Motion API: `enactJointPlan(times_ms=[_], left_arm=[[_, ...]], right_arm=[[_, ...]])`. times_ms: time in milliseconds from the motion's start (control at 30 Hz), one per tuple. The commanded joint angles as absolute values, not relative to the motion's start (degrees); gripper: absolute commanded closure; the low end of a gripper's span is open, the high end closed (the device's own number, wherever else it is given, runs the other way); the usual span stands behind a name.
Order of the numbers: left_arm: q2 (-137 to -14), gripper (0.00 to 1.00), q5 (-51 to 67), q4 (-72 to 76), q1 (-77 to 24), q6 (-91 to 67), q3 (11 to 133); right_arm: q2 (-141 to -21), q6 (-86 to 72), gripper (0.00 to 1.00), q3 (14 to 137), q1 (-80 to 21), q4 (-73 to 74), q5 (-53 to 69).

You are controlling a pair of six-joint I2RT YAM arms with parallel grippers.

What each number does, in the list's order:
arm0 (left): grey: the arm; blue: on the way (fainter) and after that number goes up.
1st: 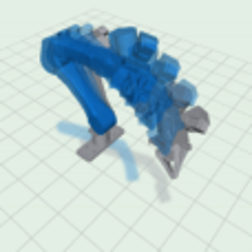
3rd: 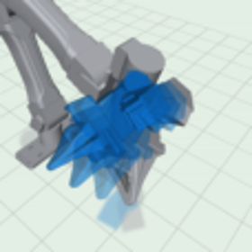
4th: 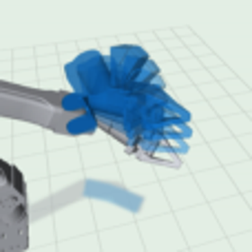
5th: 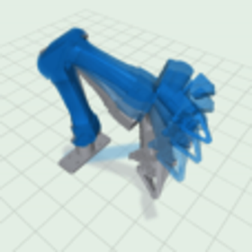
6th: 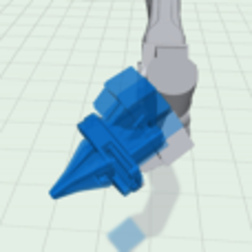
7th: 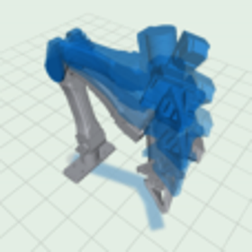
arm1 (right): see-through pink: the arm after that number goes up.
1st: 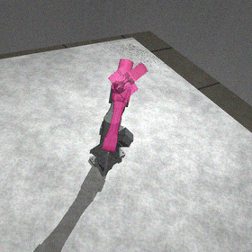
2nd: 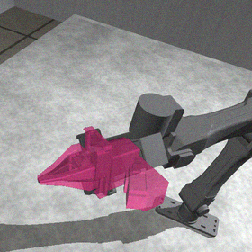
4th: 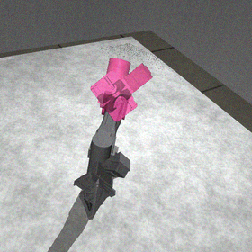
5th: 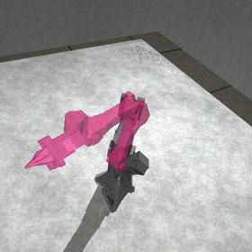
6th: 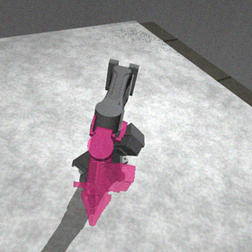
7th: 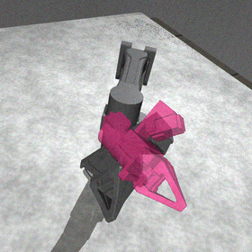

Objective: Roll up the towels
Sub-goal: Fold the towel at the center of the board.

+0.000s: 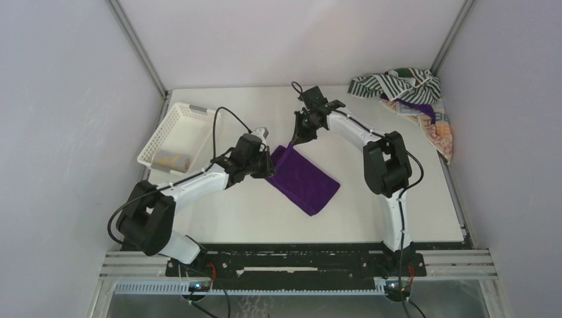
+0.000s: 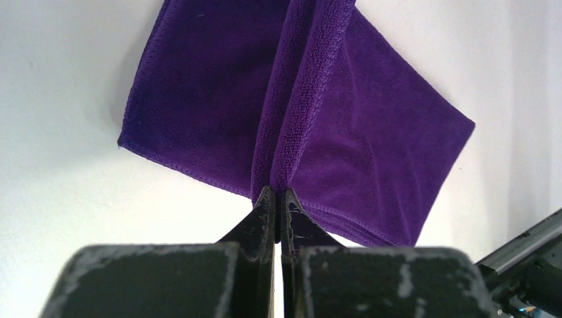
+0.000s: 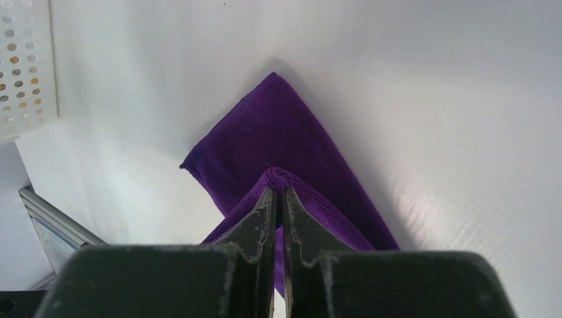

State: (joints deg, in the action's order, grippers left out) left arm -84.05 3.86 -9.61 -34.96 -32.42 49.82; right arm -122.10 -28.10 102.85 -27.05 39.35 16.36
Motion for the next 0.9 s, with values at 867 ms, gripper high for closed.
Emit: enactJointPlan(times_ms=[867], left_arm=[[-83.74,1.00,-1.87,-15.53,-34.89,-36.87,47.29]], right_arm=[[-124.20,-28.06,1.00,104.85,-26.97,26.54,16.03]])
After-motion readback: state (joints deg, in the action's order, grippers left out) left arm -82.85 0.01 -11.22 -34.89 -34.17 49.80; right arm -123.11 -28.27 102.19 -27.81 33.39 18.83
